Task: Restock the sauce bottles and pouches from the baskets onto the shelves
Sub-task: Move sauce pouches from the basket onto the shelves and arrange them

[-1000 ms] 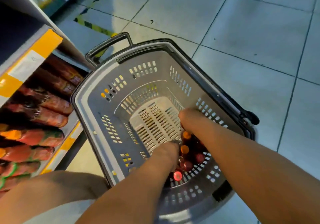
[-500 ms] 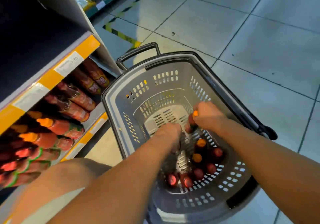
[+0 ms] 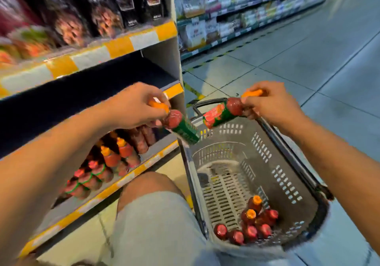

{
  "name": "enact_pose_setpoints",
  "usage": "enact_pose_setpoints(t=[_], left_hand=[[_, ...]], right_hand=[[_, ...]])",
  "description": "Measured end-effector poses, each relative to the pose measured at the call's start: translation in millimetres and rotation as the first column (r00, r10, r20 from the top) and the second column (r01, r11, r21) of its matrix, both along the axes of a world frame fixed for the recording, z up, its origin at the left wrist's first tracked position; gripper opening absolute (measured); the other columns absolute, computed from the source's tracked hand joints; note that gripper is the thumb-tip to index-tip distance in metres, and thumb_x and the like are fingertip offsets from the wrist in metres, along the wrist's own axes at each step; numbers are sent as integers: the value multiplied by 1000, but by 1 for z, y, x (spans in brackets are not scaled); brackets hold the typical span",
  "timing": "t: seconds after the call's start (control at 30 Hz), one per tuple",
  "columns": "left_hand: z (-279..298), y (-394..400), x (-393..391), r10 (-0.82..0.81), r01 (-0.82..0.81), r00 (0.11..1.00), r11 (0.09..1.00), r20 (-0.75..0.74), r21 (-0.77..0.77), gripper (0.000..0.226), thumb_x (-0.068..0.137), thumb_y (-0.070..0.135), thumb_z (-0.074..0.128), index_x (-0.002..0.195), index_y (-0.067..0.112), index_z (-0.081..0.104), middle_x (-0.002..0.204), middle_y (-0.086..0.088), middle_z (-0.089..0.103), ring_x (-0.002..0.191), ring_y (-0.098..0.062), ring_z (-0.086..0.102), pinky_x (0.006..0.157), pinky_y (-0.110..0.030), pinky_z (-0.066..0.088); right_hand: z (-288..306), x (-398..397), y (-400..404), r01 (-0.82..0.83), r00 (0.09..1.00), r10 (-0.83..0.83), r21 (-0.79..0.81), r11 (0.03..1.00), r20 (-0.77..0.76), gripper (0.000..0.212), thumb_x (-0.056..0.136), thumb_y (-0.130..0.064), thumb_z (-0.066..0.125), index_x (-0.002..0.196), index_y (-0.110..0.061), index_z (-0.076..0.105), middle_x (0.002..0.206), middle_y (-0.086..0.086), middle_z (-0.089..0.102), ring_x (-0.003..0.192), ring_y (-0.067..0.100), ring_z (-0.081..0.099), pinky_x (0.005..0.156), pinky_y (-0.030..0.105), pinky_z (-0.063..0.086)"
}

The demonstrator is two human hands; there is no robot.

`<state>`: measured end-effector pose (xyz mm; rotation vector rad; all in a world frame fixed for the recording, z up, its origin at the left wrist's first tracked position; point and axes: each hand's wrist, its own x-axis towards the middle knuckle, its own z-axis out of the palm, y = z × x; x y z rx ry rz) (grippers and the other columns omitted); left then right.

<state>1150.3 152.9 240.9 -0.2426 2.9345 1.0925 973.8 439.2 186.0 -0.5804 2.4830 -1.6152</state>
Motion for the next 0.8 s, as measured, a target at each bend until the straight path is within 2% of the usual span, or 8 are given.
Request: enact_pose_setpoints(t=[0.07, 0.2, 0.33, 0.5, 0.57, 0.63, 0.73, 0.8], left_hand=[[24, -23, 33, 24, -23, 1000, 1000, -18, 17, 13, 92, 10, 72, 99, 21, 75, 78, -14, 75, 74, -29, 75, 70, -41, 64], [49, -66, 100, 81, -80, 996, 996, -48, 34, 19, 93, 11, 73, 102, 27, 76, 80, -10, 76, 77, -28, 76, 75, -41, 65], [45, -107, 163, 161, -160, 986, 987, -37, 20, 22, 94, 11, 73, 102, 32, 77, 85, -5, 76, 79, -24, 76, 74, -39, 65], [27, -149, 239, 309, -309, 951, 951, -1, -6, 35, 93, -2, 67, 96, 32, 78, 82, -1, 75, 76, -21, 76, 67, -40, 65], [18, -163, 267, 370, -370, 929, 928, 9, -35, 39, 89, -6, 66, 92, 32, 78, 82, -1, 75, 73, -20, 77, 66, -39, 65], [6, -175, 294, 428, -426, 904, 902, 5, -75, 36, 86, -1, 71, 89, 35, 77, 81, 1, 76, 69, -16, 76, 64, -32, 64], [-17, -191, 330, 490, -489, 871, 861, -27, -144, 24, 84, 14, 81, 86, 38, 77, 75, 9, 74, 63, -5, 72, 54, -16, 54], [-36, -203, 351, 540, -536, 841, 827, -22, -170, 20, 86, 19, 81, 86, 38, 76, 75, 10, 72, 62, -3, 68, 49, -15, 48]], right_hand=[[25, 21, -20, -75, 996, 75, 10, 997, -39, 10, 71, -18, 76, 78, -26, 75, 66, 8, 72, 63, 30, 74, 65, 45, 63], [62, 66, -71, -208, 966, 221, 102, 973, -137, 13, 73, -14, 70, 82, -21, 76, 66, 12, 72, 58, 25, 71, 61, 45, 62], [78, 110, -130, -360, 916, 376, 129, 924, -139, 20, 79, -3, 71, 84, -21, 79, 68, 9, 74, 58, 19, 71, 55, 30, 61], [72, 160, -207, -517, 831, 548, 226, 825, -100, 22, 79, -1, 71, 85, -20, 80, 70, 15, 73, 64, 32, 74, 63, 46, 65], [62, 178, -236, -549, 809, 582, 247, 799, -85, 22, 75, -4, 74, 84, -23, 80, 69, 10, 73, 62, 30, 73, 63, 44, 64], [50, 198, -264, -571, 790, 609, 274, 774, -72, 25, 71, -7, 72, 83, -27, 80, 65, 4, 72, 59, 24, 73, 59, 37, 59], [28, 228, -302, -606, 758, 650, 315, 731, -51, 30, 70, -8, 66, 84, -31, 78, 62, 5, 72, 56, 26, 71, 51, 38, 59], [12, 246, -326, -617, 746, 665, 332, 713, -42, 32, 66, -5, 68, 83, -31, 78, 64, 2, 72, 56, 23, 69, 47, 34, 58]])
